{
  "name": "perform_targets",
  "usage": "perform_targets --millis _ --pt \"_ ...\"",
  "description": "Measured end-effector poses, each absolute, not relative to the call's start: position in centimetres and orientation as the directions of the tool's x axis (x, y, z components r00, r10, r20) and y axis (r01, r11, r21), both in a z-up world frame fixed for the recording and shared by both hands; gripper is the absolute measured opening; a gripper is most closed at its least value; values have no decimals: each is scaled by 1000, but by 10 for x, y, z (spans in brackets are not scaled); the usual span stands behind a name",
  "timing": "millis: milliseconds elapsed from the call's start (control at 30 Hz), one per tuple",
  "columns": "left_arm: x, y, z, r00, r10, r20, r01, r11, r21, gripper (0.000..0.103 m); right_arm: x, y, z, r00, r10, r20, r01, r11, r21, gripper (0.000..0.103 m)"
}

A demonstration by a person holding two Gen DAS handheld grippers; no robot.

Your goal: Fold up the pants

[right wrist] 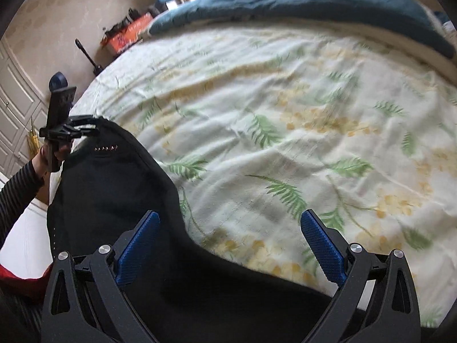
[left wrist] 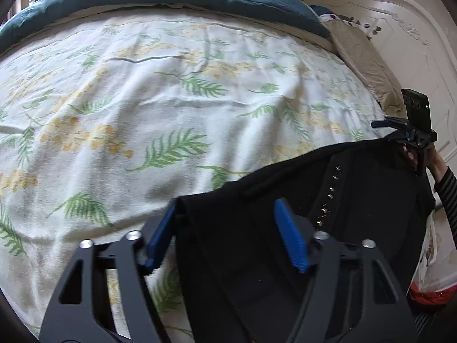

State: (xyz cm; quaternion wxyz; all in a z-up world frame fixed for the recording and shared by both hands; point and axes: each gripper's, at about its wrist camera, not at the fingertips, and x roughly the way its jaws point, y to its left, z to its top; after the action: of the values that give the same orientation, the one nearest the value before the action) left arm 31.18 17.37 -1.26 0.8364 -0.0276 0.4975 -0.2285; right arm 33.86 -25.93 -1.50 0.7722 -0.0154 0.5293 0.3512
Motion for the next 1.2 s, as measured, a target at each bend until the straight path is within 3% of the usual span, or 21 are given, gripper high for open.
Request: perform_targets --millis 33,67,100,133,167,233,267,433,667,800,1033,1133,1200 --pt "312 175 -12 405 -396 -824 346 901 -263 50 338 -256 -18 166 521 -837 -568 744 351 98" --pt "312 178 -12 406 -387 -828 337 905 -258 37 336 -251 -21 149 499 -854 -575 746 336 97" --pt "312 181 -11 395 -402 -826 335 900 -278 33 333 -245 -23 152 461 -874 -588 753 295 96" --pt "311 182 -11 391 -410 -824 334 897 -288 31 329 -240 -22 157 438 -885 -603 752 266 89" --pt "311 181 -10 381 -420 -824 339 892 -298 20 329 -238 -21 162 427 -890 -610 752 249 63" --pt "310 176 -9 376 -414 -829 341 894 -292 14 327 -238 -12 123 484 -866 -596 734 326 19" --pt "309 172 -6 380 -401 -833 342 898 -276 12 324 -237 -8 139 475 -869 -600 738 308 17" --pt "299 174 22 433 -451 -780 338 884 -324 10 295 -230 22 283 401 -871 -617 772 155 13" --pt "232 180 76 515 -525 -678 393 847 -358 10 201 -221 72 571 323 -755 -596 796 -110 13" --pt "173 184 87 548 -555 -626 404 831 -383 10 134 -219 76 652 297 -698 -565 804 -186 12" --pt "78 206 55 559 -582 -591 345 811 -473 11 52 -220 29 667 246 -704 -529 821 -214 12" --pt "57 214 22 526 -582 -620 282 807 -518 11 37 -220 5 640 245 -728 -520 836 -176 13" --pt "47 216 0 503 -575 -645 245 811 -531 17 29 -217 -7 643 221 -733 -511 837 -197 17"
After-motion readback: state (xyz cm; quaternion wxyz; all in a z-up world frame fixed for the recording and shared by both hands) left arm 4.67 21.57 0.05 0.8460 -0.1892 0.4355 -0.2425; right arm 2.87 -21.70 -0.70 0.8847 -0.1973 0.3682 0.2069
